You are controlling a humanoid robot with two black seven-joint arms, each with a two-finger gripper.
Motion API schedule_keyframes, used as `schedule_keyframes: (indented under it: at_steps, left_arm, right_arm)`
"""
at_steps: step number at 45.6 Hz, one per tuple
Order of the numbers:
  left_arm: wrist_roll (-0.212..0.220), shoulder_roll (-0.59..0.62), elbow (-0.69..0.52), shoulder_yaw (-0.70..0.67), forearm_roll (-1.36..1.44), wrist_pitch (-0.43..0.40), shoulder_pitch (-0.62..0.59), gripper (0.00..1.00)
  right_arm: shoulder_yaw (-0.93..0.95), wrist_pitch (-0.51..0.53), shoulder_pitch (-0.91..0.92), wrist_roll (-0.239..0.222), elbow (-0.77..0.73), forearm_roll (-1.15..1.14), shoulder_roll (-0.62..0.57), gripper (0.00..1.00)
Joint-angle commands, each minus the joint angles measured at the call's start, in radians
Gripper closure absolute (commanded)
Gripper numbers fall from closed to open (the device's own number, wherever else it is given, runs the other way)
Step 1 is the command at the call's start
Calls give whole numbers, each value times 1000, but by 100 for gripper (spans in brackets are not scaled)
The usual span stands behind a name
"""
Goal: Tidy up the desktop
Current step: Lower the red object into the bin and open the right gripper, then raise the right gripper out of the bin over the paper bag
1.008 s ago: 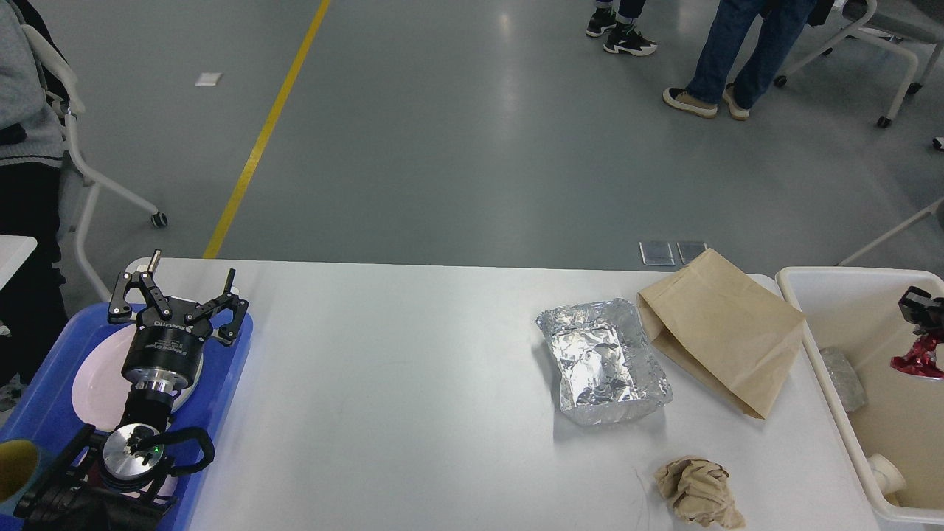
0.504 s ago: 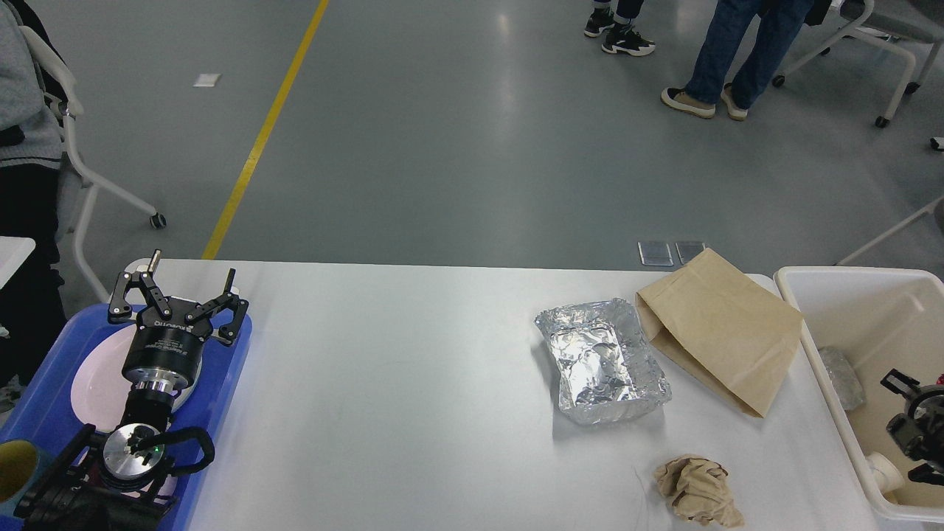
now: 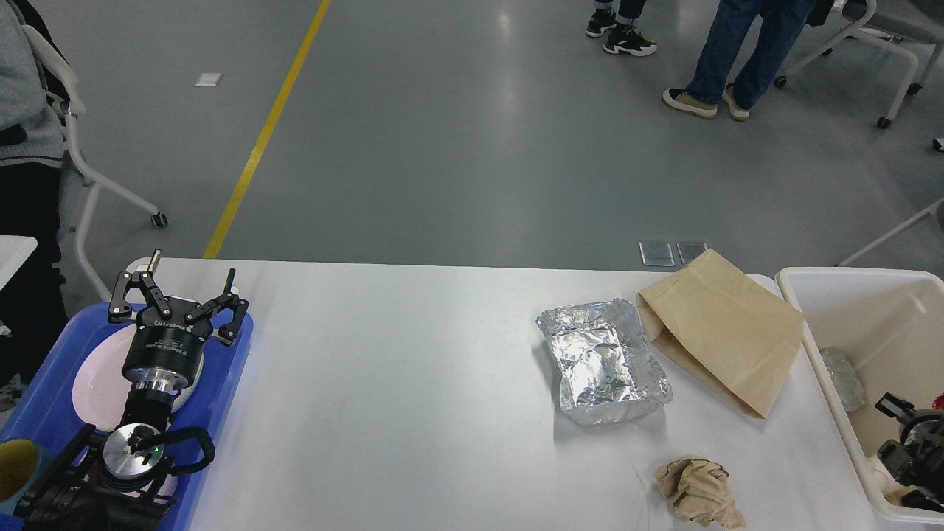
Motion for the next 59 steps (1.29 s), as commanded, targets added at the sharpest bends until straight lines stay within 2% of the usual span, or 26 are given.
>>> schedule_keyframes:
  at_steps: [1, 6, 30, 34, 42, 44, 47, 52, 59]
  left_arm:
    - [0, 0, 0, 0, 1, 0, 1, 4]
    - [0, 0, 0, 0, 0, 0, -1, 4]
    - [0, 0, 1, 0, 0, 0, 1, 4]
    - [0, 0, 0, 0, 0, 0, -1, 4]
    - [0, 0, 0, 0, 0, 0, -1, 4]
    - [0, 0, 1, 0, 0, 0, -1, 4]
    - [0, 0, 0, 0, 0, 0, -1, 4]
    - [0, 0, 0, 0, 0, 0, -1, 4]
    - [2, 0, 0, 0, 0, 0, 1, 4]
  right_arm:
    - [1, -107, -2, 2, 0, 0, -6, 0]
    - [-1, -146, -25, 5, 2, -1, 0, 0]
    - [1, -100, -7, 2, 16, -1, -12, 0]
    - [7, -13, 58, 1, 20, 0, -20, 0]
    - [-7, 318, 231, -1, 83, -10, -78, 0]
    - [-30, 400, 320, -10, 156, -23, -92, 0]
    - [-77, 438, 430, -37, 264, -41, -100, 0]
    - [-174, 446, 663, -96, 500, -69, -97, 0]
    - [-274, 449, 1001, -154, 838, -69, -63, 0]
